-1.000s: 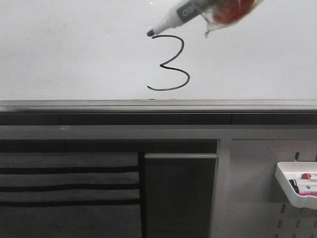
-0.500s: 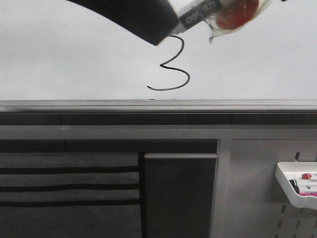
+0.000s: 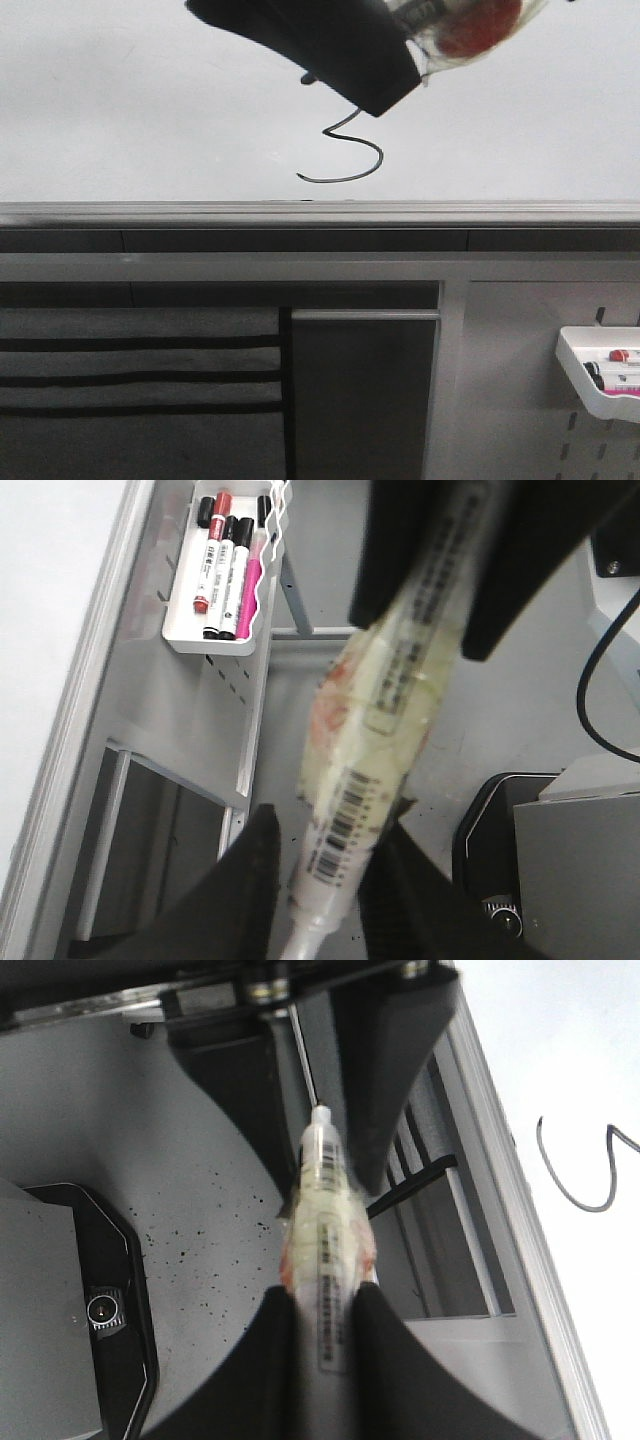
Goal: Write number 3 on whiteboard
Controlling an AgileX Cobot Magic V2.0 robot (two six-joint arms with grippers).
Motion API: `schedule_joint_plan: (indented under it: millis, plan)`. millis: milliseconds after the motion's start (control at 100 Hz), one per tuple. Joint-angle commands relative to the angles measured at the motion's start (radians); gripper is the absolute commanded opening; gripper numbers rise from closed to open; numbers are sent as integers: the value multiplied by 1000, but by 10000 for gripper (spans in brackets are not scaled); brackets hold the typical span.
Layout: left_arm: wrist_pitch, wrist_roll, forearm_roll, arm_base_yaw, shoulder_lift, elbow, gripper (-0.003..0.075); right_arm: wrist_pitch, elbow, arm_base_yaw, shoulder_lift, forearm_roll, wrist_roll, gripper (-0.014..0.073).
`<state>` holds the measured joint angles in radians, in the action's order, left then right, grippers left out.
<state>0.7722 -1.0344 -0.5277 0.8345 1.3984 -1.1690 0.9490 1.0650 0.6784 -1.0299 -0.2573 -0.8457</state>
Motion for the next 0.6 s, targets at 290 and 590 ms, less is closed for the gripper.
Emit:
schedule_joint_plan:
  millis: [290,590]
  plan:
    - [-24,0,-38,6,-30,-38,-18,-41,24,0,15,-20,-7,-52]
    - [-24,10,-38,0,-30,-38,-18,-41,26,0,15,-20,27,230]
